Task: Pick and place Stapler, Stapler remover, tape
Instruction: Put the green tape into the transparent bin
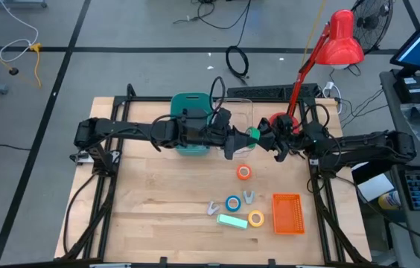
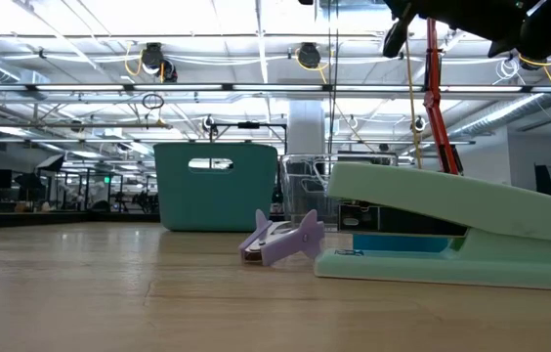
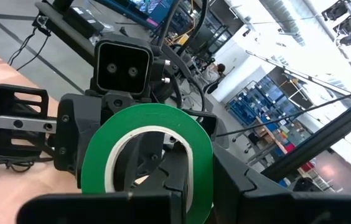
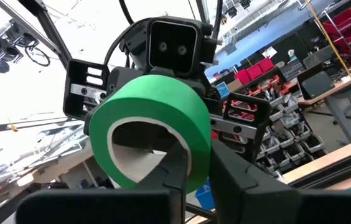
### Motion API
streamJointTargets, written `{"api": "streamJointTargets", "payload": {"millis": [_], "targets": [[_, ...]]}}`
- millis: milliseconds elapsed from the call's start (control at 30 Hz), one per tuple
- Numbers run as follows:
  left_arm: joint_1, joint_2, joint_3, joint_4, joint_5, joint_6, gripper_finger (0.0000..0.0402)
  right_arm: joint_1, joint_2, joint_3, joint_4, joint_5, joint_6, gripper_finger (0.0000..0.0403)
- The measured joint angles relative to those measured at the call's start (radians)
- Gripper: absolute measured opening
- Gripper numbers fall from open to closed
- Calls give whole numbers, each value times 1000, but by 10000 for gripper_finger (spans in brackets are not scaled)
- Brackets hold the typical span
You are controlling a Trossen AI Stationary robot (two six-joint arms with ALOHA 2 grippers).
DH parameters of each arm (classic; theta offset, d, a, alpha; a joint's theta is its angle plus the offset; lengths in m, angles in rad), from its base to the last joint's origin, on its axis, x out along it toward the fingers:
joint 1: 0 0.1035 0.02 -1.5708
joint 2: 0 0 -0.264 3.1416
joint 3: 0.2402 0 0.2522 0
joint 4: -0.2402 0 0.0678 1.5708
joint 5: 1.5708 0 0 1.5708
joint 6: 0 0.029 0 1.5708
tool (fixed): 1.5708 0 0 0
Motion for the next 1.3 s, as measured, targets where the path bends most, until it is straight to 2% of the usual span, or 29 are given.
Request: {"api": "streamJointTargets", "payload": {"millis": [100,233,367,500,600,800,900,967,1067,1200,1300], "targets": [[0,0,0,-2,1,-8,51,0,0,0,-2,-1,9,31],[5,0,0,-2,7,-15,109,0,1,0,-3,-6,4,31],[39,-13,0,-18,80,3,162,-1,1,0,-6,-2,5,31],[84,-39,0,-54,205,17,200,-1,1,0,-5,2,4,31],[113,-65,0,-140,212,66,215,-3,-1,-2,-15,1,2,31],[169,-122,2,-397,85,183,214,-19,-13,-2,-89,2,-19,31],[172,-155,-1,-553,16,238,208,-57,-14,-2,-160,1,-22,31],[165,-165,4,-598,-25,282,203,-93,-14,-2,-217,1,-22,31],[155,-185,-1,-730,-49,317,195,-144,-14,18,-315,-4,-28,31],[160,-209,-59,-759,-73,335,186,-208,-14,128,-550,-29,-133,31],[174,-252,-158,-655,-76,333,180,-249,-4,221,-718,-27,-223,31]]}}
